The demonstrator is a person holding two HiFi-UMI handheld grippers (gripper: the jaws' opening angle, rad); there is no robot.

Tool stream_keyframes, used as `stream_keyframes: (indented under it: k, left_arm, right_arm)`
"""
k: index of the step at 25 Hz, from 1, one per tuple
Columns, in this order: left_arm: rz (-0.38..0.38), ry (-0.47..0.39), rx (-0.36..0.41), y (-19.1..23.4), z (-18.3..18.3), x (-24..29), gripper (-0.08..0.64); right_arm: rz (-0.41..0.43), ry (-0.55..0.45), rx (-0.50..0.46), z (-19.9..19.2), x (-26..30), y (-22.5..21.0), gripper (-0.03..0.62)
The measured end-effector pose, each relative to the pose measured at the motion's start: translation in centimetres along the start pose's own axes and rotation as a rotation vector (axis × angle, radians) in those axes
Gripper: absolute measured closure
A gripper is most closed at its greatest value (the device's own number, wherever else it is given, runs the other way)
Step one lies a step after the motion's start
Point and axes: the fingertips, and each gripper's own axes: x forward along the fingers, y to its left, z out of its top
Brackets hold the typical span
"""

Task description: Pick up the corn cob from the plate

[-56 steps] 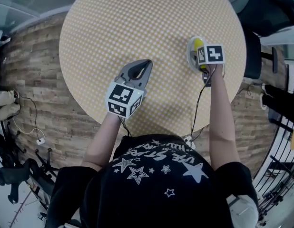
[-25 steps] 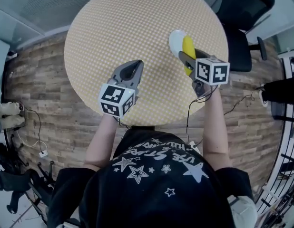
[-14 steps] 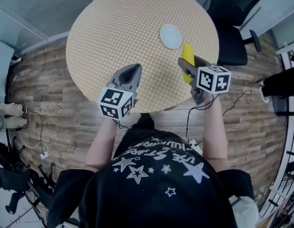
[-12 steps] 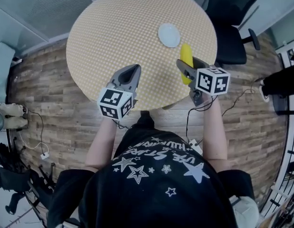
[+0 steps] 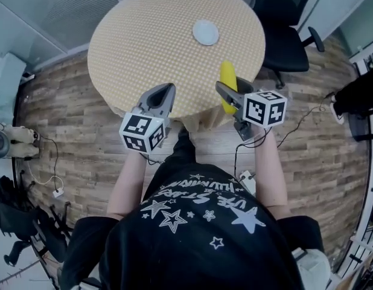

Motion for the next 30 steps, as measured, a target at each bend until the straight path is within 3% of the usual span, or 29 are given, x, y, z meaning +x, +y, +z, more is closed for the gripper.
stream_keyframes:
  k: [8,12,18,25,30]
  left_arm:
    - [0.073,0.01,-0.022,-2.4,-1.8,-4.9,0.549]
    - [0.095,0.003,-0.018,-4.6,-2.4,-7.9,0.549]
    - [0.114,0.009,-0.017,-4.7,-3.0,-10.2,0.549]
    - [0.088,0.003,-0.029,-5.4,-3.6,-10.4,0.549]
    - [0.071,0.005,-0.028,-5.9,-4.3,-11.7,0.549]
  right_arm:
    - [0.075,0.006,-0.002,-3.2,-3.2,3.2,0.337]
    - [0.086,-0.025,0.019,-4.4,-5.3,4.6,0.337]
    - [0.095,-0.043,0.036,-5.1,-5.7,5.9,0.337]
    - [0.084,-0.065,0.046,-5.7,-6.4,6.2,0.337]
    - [0.023,-0.068,0.036,-6.6,-7.1,6.6,0.337]
